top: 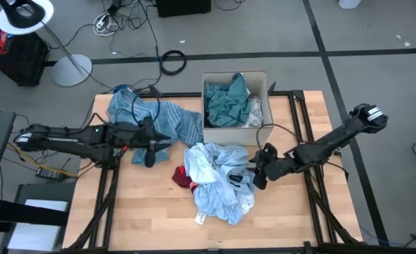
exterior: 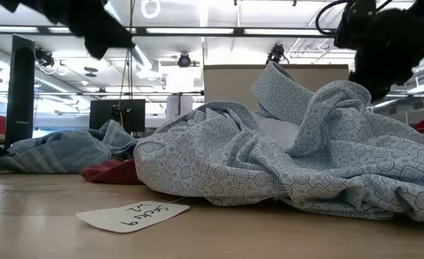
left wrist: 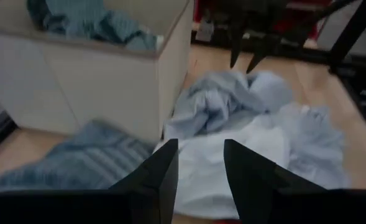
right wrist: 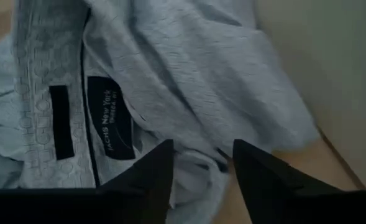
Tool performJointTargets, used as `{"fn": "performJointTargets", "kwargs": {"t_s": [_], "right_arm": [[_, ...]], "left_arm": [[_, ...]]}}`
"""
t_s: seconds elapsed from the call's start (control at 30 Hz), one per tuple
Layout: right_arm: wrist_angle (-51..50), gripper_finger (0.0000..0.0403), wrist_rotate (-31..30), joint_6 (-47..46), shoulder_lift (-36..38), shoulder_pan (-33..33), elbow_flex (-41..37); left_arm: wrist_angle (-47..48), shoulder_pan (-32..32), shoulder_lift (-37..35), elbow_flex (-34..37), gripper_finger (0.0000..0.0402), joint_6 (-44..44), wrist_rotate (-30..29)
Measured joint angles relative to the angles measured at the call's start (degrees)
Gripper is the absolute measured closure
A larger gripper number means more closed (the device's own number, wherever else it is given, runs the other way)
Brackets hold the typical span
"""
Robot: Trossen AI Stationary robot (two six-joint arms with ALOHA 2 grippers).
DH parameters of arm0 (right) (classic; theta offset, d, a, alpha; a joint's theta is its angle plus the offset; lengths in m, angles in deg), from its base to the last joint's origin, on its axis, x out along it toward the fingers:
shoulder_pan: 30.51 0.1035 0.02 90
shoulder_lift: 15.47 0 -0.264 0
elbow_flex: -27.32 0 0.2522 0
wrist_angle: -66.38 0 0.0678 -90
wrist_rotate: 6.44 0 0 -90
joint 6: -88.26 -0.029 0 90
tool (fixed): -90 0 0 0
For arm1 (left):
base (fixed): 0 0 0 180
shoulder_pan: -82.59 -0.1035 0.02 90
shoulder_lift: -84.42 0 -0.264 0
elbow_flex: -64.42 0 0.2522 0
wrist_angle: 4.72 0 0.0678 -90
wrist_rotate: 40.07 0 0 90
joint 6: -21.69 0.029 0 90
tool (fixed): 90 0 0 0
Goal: Sort clothes
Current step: Put the blue polo shirt into the gray laundry bin
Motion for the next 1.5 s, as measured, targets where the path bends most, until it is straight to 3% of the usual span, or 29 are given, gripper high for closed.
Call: {"fn": "performJointTargets", "kwargs": {"t_s": [0.13,0.33,0.5,0.6,0.73,0.9,1.2,1.5], "right_arm": [[7.47,0.0220,-0.23,5.11,-5.13,-0.58,0.00],[17.69,0.0218,-0.39,11.95,-12.56,-3.44,0.00],[21.84,0.0223,-0.27,12.83,-17.73,-6.41,0.00],[24.35,0.0263,0.96,12.99,-19.13,-7.53,0.00],[24.67,0.0376,1.55,13.79,-18.61,-8.02,0.29],[23.54,0.0391,1.50,16.58,-14.28,-8.02,2.51],[11.37,0.0397,-3.31,28.10,-4.24,-8.00,16.57],[2.76,0.0397,-6.38,45.45,-4.43,-10.56,38.30]], "left_arm": [[-0.19,-0.04,0.05,3.23,0.0266,-1.21,-0.34],[-11.16,0.68,-0.15,10.33,0.0266,0.20,4.09],[-18.20,0.59,-0.14,15.29,0.0266,-1.60,4.17],[-20.99,0.59,-0.17,16.96,0.0266,-3.54,4.77],[-22.79,0.59,-0.15,18.12,0.0266,-5.78,6.34],[-25.05,0.94,-0.13,18.70,0.0266,-5.85,6.51],[-25.14,0.96,-0.15,18.70,0.0266,-5.55,6.49],[-25.07,0.96,-0.13,18.70,0.0266,-5.42,6.49]]}}
